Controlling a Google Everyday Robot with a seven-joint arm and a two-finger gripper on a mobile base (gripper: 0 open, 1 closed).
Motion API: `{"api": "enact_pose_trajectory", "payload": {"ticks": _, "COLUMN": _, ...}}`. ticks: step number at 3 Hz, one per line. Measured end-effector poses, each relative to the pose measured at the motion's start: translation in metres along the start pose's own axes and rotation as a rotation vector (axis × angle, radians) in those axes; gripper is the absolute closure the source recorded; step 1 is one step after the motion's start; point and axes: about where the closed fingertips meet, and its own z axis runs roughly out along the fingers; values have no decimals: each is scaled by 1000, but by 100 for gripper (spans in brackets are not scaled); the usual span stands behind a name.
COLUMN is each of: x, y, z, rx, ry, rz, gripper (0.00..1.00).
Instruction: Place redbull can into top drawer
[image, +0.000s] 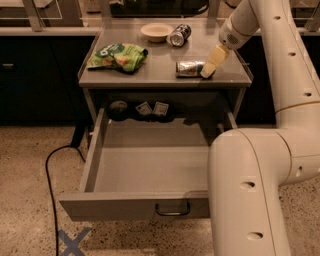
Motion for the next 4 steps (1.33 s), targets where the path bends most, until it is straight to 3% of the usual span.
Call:
{"api": "enact_pose_trajectory", "payload": {"ticks": 3, "x": -12, "y": 21, "z": 67, "rx": -87, "ry": 18, "rz": -33, "gripper": 0}}
{"api": "enact_pose_trajectory", "payload": {"ticks": 4, "x": -12, "y": 21, "z": 67, "rx": -87, "ry": 18, "rz": -33, "gripper": 18}}
